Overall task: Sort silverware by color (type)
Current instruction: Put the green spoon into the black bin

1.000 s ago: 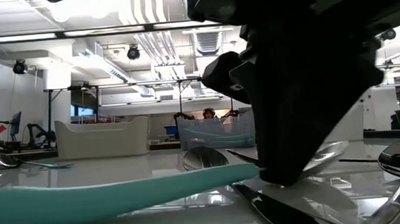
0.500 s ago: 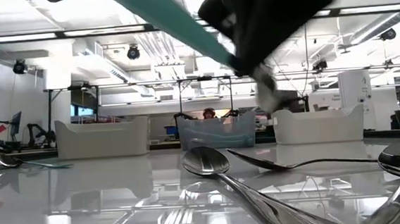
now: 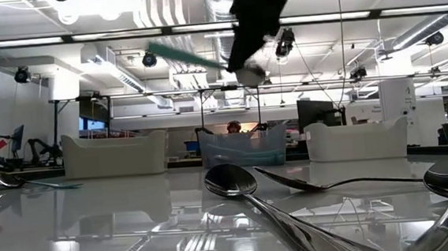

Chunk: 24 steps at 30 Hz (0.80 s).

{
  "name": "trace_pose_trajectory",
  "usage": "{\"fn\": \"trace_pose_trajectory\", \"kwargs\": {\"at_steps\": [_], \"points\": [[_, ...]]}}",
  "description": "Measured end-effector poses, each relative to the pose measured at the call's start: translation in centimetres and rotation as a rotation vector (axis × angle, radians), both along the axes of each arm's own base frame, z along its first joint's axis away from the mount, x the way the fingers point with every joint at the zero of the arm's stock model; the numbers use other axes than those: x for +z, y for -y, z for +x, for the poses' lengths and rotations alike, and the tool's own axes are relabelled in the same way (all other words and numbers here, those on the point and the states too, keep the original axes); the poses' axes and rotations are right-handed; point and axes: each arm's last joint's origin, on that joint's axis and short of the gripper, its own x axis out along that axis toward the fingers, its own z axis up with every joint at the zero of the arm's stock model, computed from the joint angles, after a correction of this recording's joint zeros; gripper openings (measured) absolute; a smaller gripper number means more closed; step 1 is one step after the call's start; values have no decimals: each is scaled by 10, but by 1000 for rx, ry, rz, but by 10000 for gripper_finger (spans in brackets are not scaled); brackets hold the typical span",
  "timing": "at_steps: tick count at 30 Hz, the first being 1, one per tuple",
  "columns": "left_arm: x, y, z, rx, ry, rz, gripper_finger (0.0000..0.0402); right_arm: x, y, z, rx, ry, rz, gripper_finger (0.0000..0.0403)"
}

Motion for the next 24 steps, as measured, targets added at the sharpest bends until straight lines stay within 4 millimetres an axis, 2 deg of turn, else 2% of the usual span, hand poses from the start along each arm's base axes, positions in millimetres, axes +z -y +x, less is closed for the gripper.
{"fn": "trace_pose_trajectory", "kwargs": {"at_steps": [3,8,11,14,17,24], "points": [[0,0,0,7,5,6,38,-9,47,1,-118,-29,-6,8],[2,-2,-1,21,20,26,38,-30,123,-11,-328,-86,6,8],[4,-3,-2,32,31,34,38,-39,156,-18,-441,-73,28,8],[5,-4,-4,38,36,37,38,-47,172,-22,-482,-60,126,9],[6,-5,-5,38,41,34,38,-53,178,-21,-462,-47,231,9],[7,-6,-5,69,60,52,38,-52,177,-14,-391,-19,209,18]]}}
